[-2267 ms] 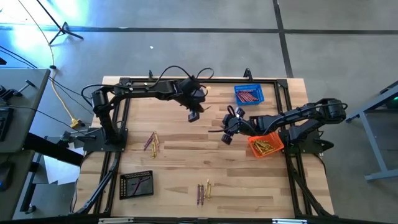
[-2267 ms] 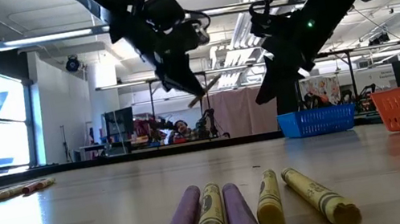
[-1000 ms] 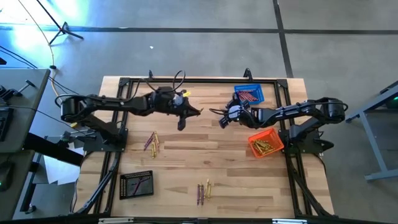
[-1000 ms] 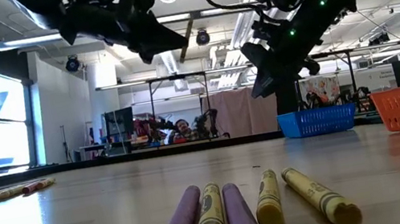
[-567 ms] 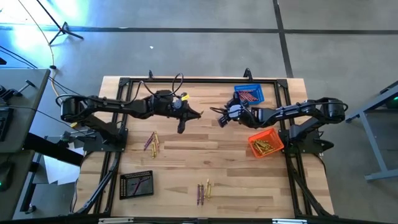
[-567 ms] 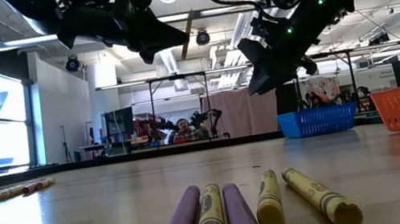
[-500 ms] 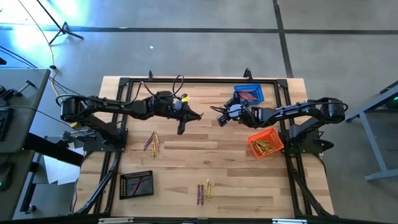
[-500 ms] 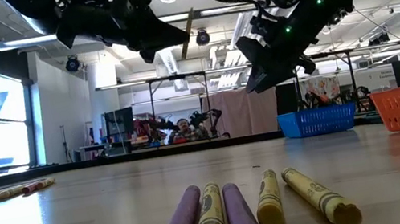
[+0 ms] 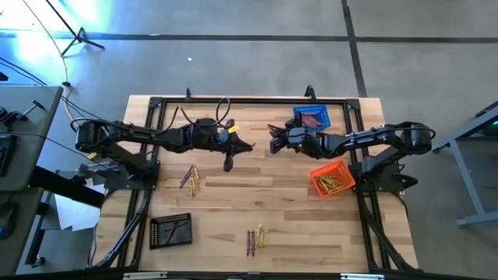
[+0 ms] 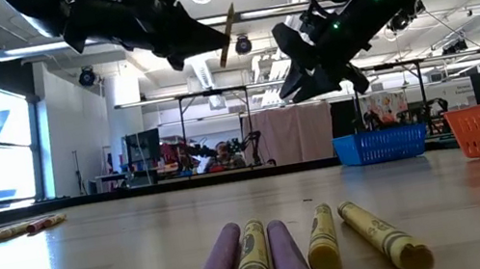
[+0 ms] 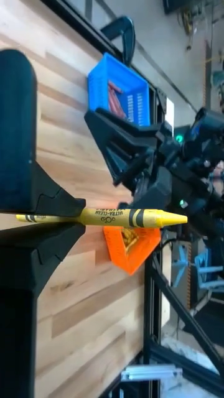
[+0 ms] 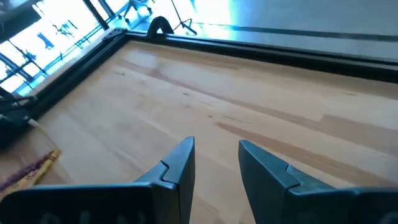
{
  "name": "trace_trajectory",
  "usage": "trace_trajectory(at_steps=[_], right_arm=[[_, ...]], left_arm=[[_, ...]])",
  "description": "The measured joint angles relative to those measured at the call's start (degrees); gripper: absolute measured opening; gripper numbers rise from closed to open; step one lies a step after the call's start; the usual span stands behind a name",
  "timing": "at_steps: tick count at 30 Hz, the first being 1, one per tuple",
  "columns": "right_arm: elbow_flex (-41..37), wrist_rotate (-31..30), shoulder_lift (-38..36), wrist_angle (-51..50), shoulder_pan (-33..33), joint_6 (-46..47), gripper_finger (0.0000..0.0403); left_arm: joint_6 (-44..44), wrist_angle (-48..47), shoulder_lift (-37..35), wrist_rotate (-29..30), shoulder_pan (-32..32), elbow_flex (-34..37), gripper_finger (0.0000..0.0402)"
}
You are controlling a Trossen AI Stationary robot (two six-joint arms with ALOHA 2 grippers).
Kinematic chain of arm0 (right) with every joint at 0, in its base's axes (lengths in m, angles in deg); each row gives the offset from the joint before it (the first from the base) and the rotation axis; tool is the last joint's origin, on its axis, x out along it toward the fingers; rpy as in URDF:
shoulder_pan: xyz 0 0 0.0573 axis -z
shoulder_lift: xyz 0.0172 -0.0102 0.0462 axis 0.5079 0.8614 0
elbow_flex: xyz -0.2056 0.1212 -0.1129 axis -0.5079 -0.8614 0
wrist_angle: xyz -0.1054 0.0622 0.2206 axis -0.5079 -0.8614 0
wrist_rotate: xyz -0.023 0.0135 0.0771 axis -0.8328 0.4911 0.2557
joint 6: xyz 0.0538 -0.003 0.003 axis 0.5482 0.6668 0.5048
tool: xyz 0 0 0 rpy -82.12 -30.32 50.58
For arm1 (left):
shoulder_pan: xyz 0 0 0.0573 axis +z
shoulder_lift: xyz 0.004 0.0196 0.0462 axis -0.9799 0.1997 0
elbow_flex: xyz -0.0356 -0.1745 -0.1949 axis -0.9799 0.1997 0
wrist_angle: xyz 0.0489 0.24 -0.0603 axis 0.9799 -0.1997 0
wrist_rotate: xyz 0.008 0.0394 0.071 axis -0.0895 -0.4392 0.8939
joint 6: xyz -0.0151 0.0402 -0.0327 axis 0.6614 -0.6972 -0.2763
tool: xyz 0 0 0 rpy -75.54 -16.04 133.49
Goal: Sort crayons
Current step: Put the yellow crayon into the orange basket
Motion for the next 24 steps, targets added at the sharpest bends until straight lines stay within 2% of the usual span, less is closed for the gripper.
trace_trajectory(at_steps=[5,14,17,22,24], right_arm=[[0.0,2.2,0.0,0.1,0.1,6.8,0.011],[0.0,4.7,0.0,1.2,1.9,5.7,0.011],[0.0,10.3,-0.4,5.4,2.4,3.2,0.011],[0.0,20.7,-1.3,18.1,2.1,-5.8,0.011],[0.0,23.7,-1.3,19.4,1.8,-9.6,0.011]], left_arm=[[-0.1,-0.4,0.0,0.5,0.0,0.0,0.0003],[0.9,-1.6,0.0,0.5,0.0,0.0,0.0003],[0.9,-3.1,0.0,0.4,0.0,0.0,0.0003],[1.0,-6.5,0.0,0.4,0.0,0.0,0.0003],[1.0,-6.8,0.0,0.5,0.0,0.0,0.0003]])
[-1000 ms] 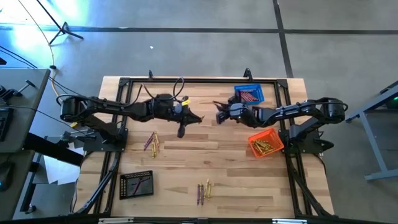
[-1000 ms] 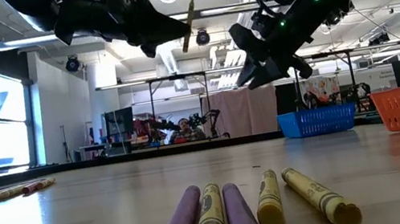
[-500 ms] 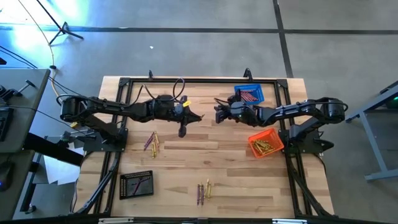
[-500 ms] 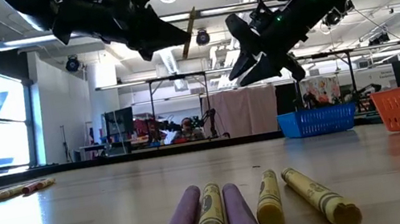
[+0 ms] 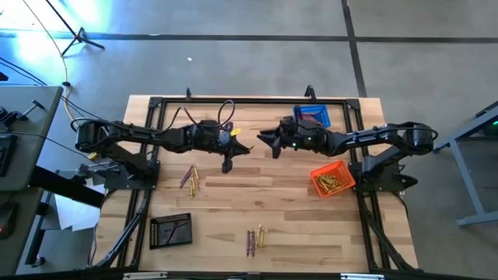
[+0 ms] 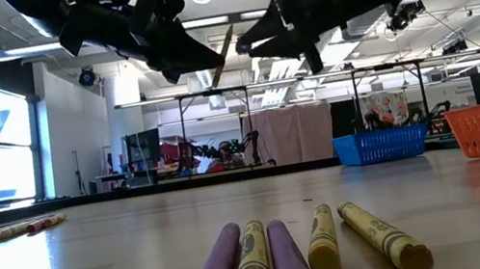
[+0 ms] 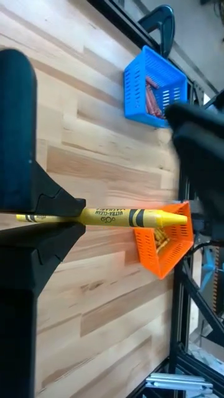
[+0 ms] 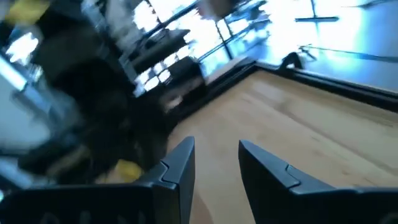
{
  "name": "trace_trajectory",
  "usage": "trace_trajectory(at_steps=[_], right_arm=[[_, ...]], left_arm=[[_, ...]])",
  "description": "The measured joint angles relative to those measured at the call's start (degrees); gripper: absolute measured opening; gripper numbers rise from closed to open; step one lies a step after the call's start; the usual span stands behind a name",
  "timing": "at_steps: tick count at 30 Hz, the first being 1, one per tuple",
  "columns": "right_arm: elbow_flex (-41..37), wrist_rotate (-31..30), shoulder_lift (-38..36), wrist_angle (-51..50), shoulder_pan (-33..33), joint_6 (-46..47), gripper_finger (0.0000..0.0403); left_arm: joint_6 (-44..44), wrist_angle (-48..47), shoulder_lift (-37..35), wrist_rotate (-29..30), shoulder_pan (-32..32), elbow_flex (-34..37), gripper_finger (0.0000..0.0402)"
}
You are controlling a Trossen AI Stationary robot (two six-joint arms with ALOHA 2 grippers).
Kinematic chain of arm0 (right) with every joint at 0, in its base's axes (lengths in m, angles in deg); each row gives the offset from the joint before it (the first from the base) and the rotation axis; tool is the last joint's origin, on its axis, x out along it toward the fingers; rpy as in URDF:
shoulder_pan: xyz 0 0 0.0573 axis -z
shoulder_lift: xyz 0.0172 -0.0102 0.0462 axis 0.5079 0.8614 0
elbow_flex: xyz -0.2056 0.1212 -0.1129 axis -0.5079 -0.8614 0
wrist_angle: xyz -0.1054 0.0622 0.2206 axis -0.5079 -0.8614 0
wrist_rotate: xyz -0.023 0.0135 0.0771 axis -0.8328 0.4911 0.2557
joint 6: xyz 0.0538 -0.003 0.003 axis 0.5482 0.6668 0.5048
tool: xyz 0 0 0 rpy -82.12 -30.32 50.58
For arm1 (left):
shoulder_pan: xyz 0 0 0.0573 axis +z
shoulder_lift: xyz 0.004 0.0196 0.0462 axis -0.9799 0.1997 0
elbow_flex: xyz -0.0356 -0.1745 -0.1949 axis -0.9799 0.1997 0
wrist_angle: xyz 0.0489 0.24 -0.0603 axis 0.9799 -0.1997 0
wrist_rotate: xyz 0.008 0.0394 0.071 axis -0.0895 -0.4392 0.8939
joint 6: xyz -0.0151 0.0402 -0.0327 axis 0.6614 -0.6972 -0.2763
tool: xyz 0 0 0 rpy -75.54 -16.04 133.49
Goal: Sort crayons
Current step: Put the yellow crayon into the orange basket
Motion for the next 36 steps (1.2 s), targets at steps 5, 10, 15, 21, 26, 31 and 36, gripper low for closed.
trace_trajectory(at_steps=[5,10,15,21,26,31,36], right_arm=[[0.0,6.8,0.0,-1.5,-1.0,-4.9,0.011],[0.0,7.7,0.0,0.9,-1.2,-1.4,0.011],[0.0,7.7,0.0,0.8,-1.1,0.2,0.011],[0.0,7.7,0.0,0.8,-2.0,0.1,0.011],[0.0,7.7,0.0,0.4,-3.1,-5.2,0.011],[0.0,7.7,0.0,1.7,-4.0,-13.1,0.011],[0.0,7.9,0.0,3.7,-4.7,-15.1,0.011]], left_arm=[[0.0,0.5,0.0,0.5,0.0,0.0,0.0003],[0.0,0.5,0.0,1.2,0.0,0.0,0.0003],[0.8,2.1,0.0,1.2,0.0,0.0,0.0003],[3.5,4.1,0.0,4.6,0.0,0.0,0.0003],[3.9,4.4,0.0,6.2,-0.1,0.0,0.0003],[4.5,5.9,0.0,6.2,-0.6,0.0,0.0003],[4.5,6.8,0.0,6.2,-1.1,0.0,0.0003]])
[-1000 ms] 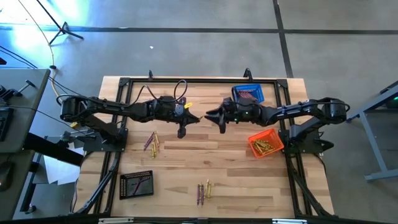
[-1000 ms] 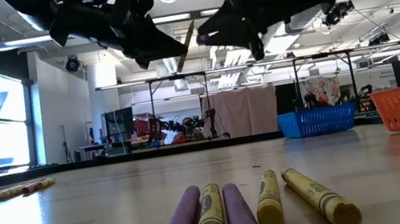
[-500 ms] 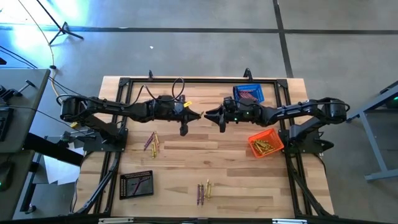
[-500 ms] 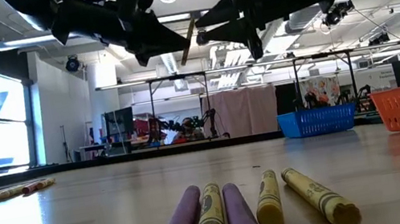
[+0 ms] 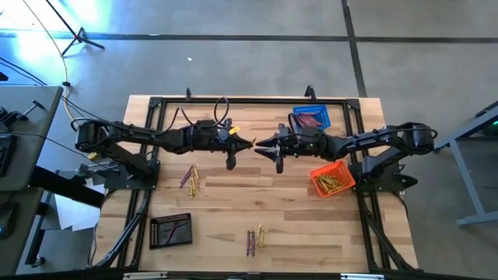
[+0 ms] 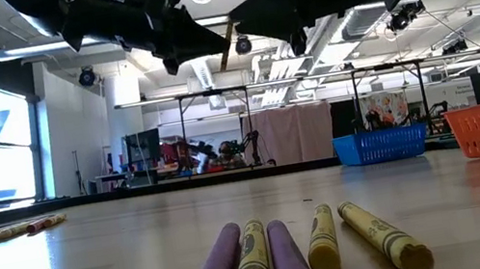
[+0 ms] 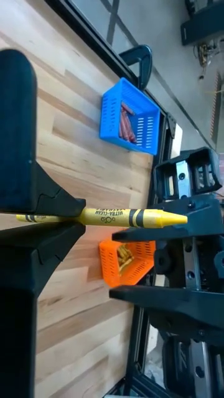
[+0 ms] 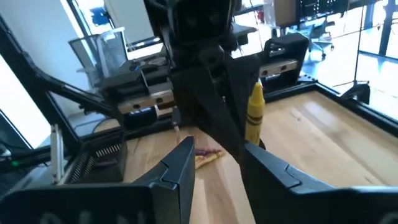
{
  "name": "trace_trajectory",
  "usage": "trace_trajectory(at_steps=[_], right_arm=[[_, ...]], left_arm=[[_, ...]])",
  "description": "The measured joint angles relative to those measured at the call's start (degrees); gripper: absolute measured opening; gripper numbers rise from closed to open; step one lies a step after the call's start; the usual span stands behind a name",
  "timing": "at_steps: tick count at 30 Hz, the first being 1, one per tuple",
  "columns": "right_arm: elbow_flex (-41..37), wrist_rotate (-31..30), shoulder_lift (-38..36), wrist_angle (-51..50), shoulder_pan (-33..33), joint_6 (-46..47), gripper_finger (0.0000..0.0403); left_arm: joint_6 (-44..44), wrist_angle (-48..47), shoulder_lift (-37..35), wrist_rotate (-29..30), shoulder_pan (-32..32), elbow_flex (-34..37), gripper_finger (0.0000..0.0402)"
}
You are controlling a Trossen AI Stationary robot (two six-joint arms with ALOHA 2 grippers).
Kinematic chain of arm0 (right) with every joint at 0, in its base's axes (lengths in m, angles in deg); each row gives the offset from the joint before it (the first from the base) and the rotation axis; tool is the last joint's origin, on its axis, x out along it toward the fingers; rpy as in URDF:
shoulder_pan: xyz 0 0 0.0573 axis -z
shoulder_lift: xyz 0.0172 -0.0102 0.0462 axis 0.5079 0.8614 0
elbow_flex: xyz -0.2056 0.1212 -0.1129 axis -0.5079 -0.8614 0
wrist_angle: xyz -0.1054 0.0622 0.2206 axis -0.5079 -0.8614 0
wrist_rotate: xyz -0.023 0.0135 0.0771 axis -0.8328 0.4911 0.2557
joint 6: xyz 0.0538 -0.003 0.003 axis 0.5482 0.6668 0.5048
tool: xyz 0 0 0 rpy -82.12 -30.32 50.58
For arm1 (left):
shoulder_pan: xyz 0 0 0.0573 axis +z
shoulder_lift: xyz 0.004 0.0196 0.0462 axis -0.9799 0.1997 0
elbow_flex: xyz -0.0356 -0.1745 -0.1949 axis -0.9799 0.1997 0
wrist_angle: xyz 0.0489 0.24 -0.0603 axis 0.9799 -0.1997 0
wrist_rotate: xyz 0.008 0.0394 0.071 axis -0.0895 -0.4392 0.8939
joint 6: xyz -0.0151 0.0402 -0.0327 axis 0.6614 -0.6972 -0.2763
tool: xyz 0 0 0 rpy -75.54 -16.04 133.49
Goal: Sort crayons
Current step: Put the yellow crayon into the orange basket
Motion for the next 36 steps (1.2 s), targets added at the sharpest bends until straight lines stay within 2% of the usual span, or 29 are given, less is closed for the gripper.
trace_trajectory(at_steps=[9,13,26,36], right_arm=[[0.0,0.2,0.0,0.4,-0.6,-3.0,0.011],[0.0,-2.0,0.0,0.4,-0.6,-1.6,0.011],[0.0,-2.9,0.0,0.2,-0.6,-2.6,0.011],[0.0,-4.5,3.9,7.4,-0.4,-1.7,0.011]], left_arm=[[0.0,0.2,0.0,0.0,-0.8,0.0,0.0003],[0.4,0.2,0.0,-0.1,-1.2,0.0,0.0003],[0.5,1.5,0.0,0.0,-2.3,0.0,0.0003],[0.5,2.3,0.0,0.0,-2.7,0.0,0.0003]])
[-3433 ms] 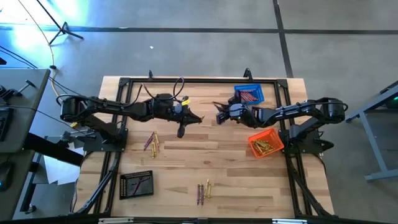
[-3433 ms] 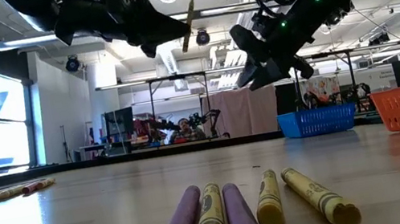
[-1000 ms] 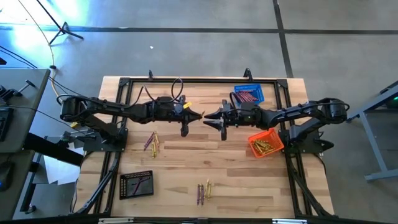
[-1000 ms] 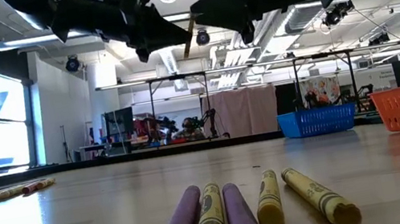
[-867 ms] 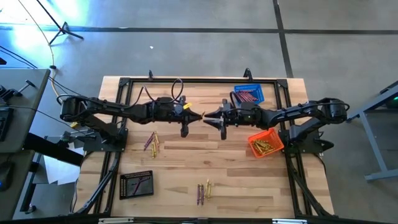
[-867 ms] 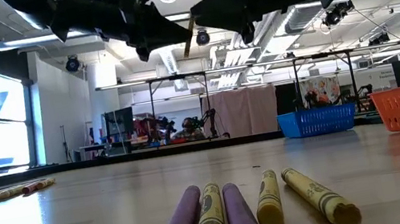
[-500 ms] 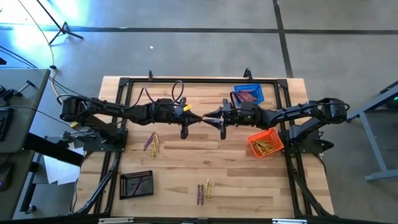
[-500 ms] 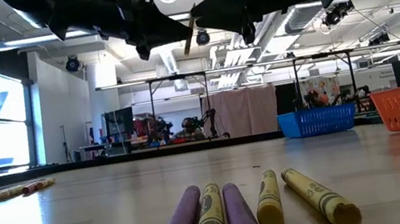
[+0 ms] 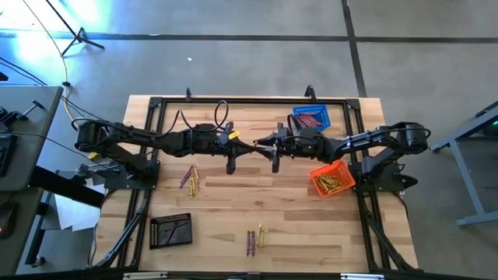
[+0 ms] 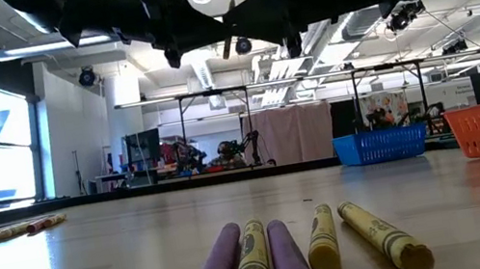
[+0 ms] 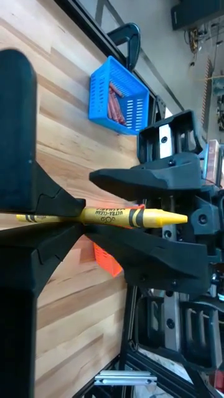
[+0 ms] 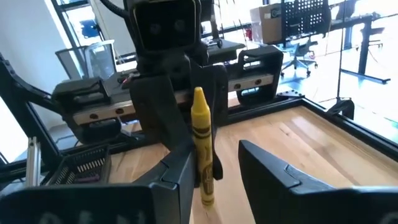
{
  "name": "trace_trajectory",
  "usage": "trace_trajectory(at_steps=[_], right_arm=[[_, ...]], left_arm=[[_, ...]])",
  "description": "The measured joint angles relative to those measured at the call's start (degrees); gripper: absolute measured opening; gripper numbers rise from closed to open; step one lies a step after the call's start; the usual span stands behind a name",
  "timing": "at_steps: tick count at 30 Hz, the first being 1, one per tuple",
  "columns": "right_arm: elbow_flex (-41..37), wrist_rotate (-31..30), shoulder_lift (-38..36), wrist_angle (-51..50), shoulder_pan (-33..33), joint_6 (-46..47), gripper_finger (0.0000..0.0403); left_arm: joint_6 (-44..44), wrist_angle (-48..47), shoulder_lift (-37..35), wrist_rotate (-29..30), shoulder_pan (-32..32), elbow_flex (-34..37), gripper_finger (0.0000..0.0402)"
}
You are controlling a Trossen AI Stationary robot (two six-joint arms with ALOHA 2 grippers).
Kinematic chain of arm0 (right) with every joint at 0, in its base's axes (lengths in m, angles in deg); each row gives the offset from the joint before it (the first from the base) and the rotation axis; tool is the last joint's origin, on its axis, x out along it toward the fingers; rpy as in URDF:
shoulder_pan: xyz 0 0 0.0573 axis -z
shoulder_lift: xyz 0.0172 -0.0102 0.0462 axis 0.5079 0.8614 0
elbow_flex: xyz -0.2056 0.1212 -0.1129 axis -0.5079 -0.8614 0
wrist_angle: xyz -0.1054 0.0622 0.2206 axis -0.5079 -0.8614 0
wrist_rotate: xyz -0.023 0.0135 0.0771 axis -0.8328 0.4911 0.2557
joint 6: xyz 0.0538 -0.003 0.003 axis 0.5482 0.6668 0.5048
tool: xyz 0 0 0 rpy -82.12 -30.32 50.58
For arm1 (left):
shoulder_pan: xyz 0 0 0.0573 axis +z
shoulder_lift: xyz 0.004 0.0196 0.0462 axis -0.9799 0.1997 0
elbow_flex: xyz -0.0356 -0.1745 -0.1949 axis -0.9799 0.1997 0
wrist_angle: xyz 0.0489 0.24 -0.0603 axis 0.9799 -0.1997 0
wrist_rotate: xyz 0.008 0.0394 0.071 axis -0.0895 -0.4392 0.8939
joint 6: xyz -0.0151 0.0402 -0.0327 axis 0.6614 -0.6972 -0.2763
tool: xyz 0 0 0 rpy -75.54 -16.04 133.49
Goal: Sort crayons
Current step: Put the yellow crayon into the orange basket
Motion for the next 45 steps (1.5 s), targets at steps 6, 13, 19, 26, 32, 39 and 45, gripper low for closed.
trace_trajectory(at_steps=[6,13,19,26,32,39,45], right_arm=[[0.0,0.2,0.0,3.0,0.3,0.0,0.0108],[0.0,0.4,0.0,3.5,0.2,-0.1,0.0022],[0.0,-0.1,0.0,3.7,-0.2,-1.7,0.0011],[0.1,0.0,-0.5,2.1,0.8,-1.3,0.0011],[-0.1,-0.7,-5.2,-9.9,2.9,-1.1,0.0011],[0.0,-4.2,-16.5,-31.4,3.5,0.6,0.0011],[0.0,-7.2,-27.8,-60.4,2.3,13.7,0.0011]], left_arm=[[0.0,0.0,0.0,0.0,-0.1,0.0,0.0003],[0.0,-0.1,0.0,0.1,-0.1,0.0,0.0003],[0.0,0.5,0.0,1.2,-0.1,0.0,0.0003],[-0.1,0.7,0.0,4.9,-0.1,0.0,0.0003],[-2.1,1.4,-0.1,5.7,-0.1,0.0,0.002],[-3.6,0.8,-0.1,7.2,-0.1,0.0,0.0073],[-3.6,0.5,-0.1,8.5,0.0,0.0,0.01]])
